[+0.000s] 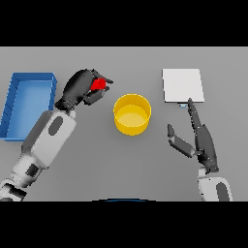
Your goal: Pick up the red beaker and tilt it to pour out 1 green nut into yellow bowl. Pick up the yellow bowl and place it on the metallic measuring scale.
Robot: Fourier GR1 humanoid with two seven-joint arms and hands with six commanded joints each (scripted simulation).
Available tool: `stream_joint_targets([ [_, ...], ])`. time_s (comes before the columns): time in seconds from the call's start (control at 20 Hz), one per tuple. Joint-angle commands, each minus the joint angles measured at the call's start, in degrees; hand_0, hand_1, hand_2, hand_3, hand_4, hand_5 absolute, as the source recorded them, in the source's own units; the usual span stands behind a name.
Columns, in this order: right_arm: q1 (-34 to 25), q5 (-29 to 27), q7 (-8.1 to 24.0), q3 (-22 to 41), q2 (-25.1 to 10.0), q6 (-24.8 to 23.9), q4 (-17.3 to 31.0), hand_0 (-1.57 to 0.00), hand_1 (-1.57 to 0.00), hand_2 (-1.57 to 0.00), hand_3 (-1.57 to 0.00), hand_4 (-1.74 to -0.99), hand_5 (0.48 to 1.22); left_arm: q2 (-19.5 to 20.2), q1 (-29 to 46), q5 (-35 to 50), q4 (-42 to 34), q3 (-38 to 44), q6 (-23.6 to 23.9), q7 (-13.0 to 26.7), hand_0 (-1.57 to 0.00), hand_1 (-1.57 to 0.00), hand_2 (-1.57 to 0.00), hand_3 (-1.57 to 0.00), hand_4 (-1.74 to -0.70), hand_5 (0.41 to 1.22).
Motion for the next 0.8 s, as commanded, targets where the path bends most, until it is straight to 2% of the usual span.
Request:
stream_joint_targets([
  [0.0,-0.29,-0.03,-0.22,-0.02,0.01,-0.04,-0.28,0.00,0.00,0.00,0.00,-1.260,0.719,0.87,-1.66,-2.78,1.35,-2.17,-0.17,-0.16,-1.57,-1.57,-1.57,-1.57,-1.74,1.123],
  [0.25,-0.94,-0.59,0.55,-0.17,0.66,-0.13,-0.14,0.00,0.00,0.00,0.00,-1.268,0.722,3.60,-9.48,-13.48,7.02,-11.91,-2.75,-0.98,-1.57,-1.57,-1.57,-1.57,-1.74,1.177],
  [0.3,-0.16,-0.48,-0.65,0.27,1.02,-0.05,0.04,0.00,0.00,0.00,0.00,-1.268,0.720,3.59,-11.38,-14.84,8.20,-13.55,-4.00,-1.18,-1.57,-1.57,-1.57,-1.57,-1.74,1.186],
  [0.35,-0.60,-0.64,-0.51,0.09,1.00,0.02,0.45,0.00,0.00,0.00,0.00,-1.264,0.717,4.27,-12.92,-16.36,8.63,-15.46,-5.61,-1.99,-1.57,-1.57,-1.57,-1.57,-1.74,1.193],
  [0.4,-0.74,-0.73,-1.49,0.15,1.19,0.06,0.98,0.00,0.00,0.00,0.00,-1.261,0.715,3.87,-14.61,-17.87,10.05,-17.27,-6.71,-2.04,-1.57,-1.57,-1.57,-1.57,-1.69,1.198],
  [0.5,-0.91,-0.84,-0.62,-0.15,1.19,-0.14,1.03,0.00,0.00,0.00,0.00,-1.258,0.697,4.27,-17.45,-20.64,11.95,-20.81,-9.12,-3.17,-1.57,-1.57,-1.57,-1.57,-1.61,1.206],
  [0.6,-1.35,-0.54,-0.25,-0.59,1.10,-0.80,1.47,0.00,0.00,0.00,0.00,-1.245,0.679,3.99,-20.66,-22.81,14.06,-24.25,-12.58,-2.74,-1.57,-1.57,-1.57,-1.57,-1.66,1.212],
  [0.7,-0.05,-0.72,-1.15,0.11,2.09,-0.77,0.72,0.00,0.00,0.00,0.00,-1.225,0.663,3.20,-23.63,-23.96,16.03,-26.84,-14.41,-4.43,-1.57,-1.57,-1.57,-1.57,-1.68,1.215],
  [0.75,-0.93,-1.01,0.10,-0.41,2.08,-0.93,1.35,0.00,0.00,0.00,0.00,-1.220,0.657,3.23,-24.56,-24.41,16.39,-28.07,-15.12,-5.31,-1.57,-1.57,-1.57,-1.57,-1.69,1.216],
])
